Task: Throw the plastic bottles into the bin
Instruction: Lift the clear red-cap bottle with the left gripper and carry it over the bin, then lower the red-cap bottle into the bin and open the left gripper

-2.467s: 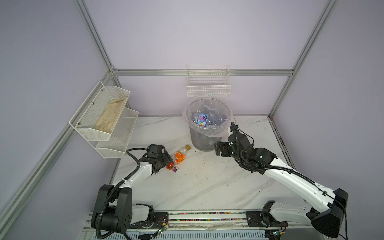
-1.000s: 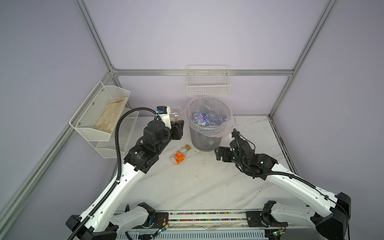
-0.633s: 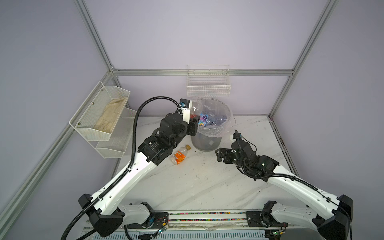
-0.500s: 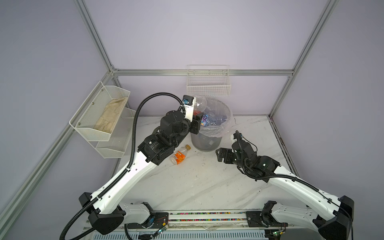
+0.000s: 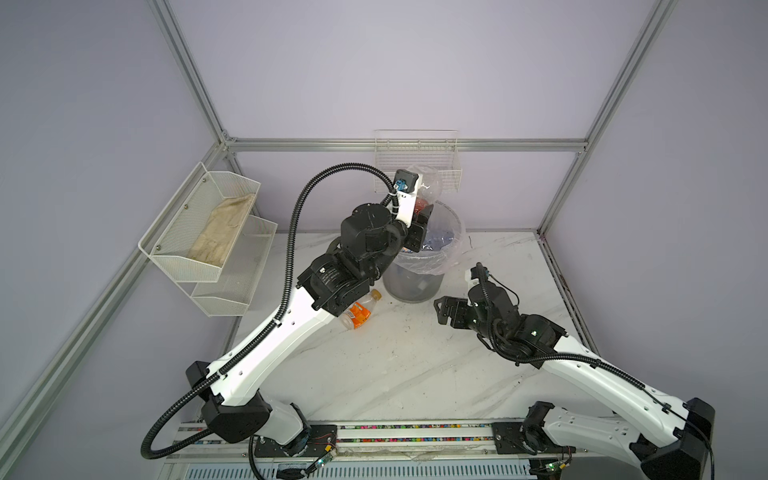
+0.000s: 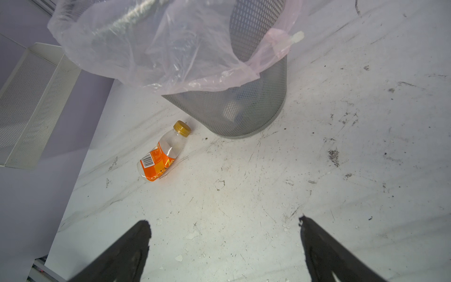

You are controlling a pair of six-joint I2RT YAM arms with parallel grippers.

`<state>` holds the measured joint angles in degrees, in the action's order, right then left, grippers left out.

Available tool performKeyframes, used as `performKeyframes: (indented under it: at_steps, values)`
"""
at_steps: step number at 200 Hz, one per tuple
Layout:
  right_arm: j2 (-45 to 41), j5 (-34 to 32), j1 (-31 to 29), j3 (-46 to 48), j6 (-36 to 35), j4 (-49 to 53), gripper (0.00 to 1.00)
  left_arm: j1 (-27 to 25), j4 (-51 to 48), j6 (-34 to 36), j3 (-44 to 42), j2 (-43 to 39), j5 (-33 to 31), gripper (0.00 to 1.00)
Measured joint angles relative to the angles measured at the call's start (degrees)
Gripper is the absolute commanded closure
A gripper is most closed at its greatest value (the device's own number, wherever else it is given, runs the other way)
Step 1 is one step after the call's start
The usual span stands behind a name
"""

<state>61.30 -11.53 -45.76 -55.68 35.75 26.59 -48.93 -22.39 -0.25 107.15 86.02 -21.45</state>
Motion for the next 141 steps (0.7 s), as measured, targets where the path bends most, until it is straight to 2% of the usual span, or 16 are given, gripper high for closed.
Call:
performKeyframes:
  at_steps: [58, 83, 87, 92, 100, 104, 121, 141]
  values:
    - [-0.7, -0.17, 0.0, 0.0, 0.0, 0.76, 0.03, 0.35, 0.02, 0.0, 4.04, 8.46, 0.2, 0.65]
    - [-1.05, -0.15, 0.0, 0.0, 0.02, 1.2, 0.03, 2.93, -1.7, -1.42, 9.27, 13.94, 2.78, 0.64]
    - [-1.09, -0.15, 0.0, 0.0, 0.02, 1.22, 0.02, 3.78, -2.51, -2.12, 10.91, 15.41, 3.69, 0.62]
    - [-1.11, -0.15, 0.0, -0.02, 0.02, 1.31, 0.03, 4.57, -3.17, -2.6, 12.52, 16.87, 4.31, 0.52]
    - [-1.18, -0.15, 0.0, -0.02, 0.02, 1.4, 0.02, 6.25, -5.16, -3.69, 16.15, 20.0, 5.9, 0.11]
    - [-1.25, -0.13, 0.0, -0.02, 0.02, 1.46, 0.03, 7.19, -6.78, -4.24, 18.56, 21.88, 6.49, 0.01]
    - [-1.77, -0.15, 0.0, -0.02, 0.02, 1.79, 0.03, 9.68, -12.24, -6.27, 26.23, 28.63, 7.32, 0.0]
    - [-2.69, -0.2, 0.0, -0.04, 0.02, 2.56, 0.03, 10.91, -17.11, -8.15, 26.38, 30.58, 7.19, 0.0]
